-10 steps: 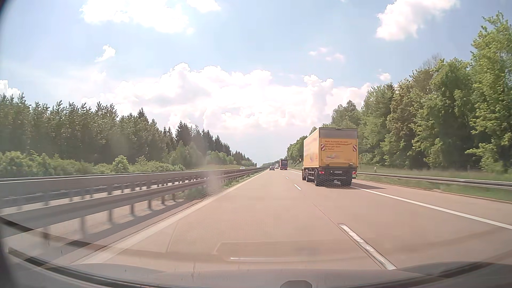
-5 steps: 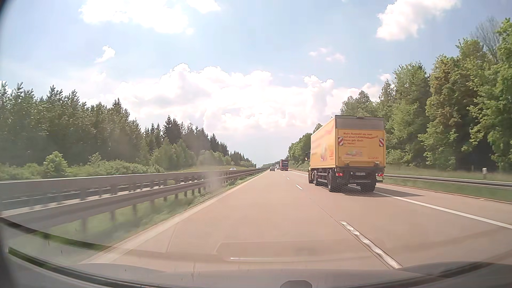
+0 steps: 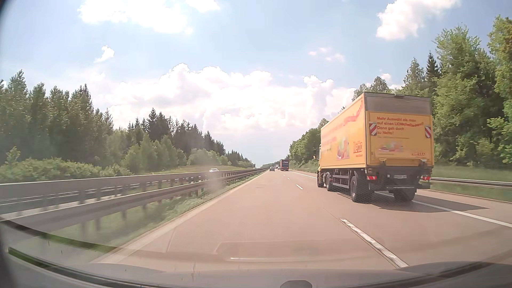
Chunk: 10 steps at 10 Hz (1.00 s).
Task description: Follow the waypoints while adhering to traffic rules and regulations
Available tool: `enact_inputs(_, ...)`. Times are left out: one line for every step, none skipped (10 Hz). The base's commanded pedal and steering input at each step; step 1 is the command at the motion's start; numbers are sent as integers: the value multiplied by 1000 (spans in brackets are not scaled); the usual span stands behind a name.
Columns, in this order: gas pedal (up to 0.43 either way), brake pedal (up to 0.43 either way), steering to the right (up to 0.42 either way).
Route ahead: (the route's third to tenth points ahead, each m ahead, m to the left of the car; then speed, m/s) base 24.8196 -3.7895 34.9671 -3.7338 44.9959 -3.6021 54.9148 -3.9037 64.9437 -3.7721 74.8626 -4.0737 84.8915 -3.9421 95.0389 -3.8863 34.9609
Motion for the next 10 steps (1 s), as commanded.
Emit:
enact_inputs(350, 0, -1)
enact_inputs(350, 0, -1)
enact_inputs(358, 0, -1)
enact_inputs(370, 0, -1)
enact_inputs(370, 0, -1)
enact_inputs(378, 0, -1)
enact_inputs(378, 0, -1)
enact_inputs(378, 0, -1)
enact_inputs(378, 0, -1)
enact_inputs(378, 0, -1)
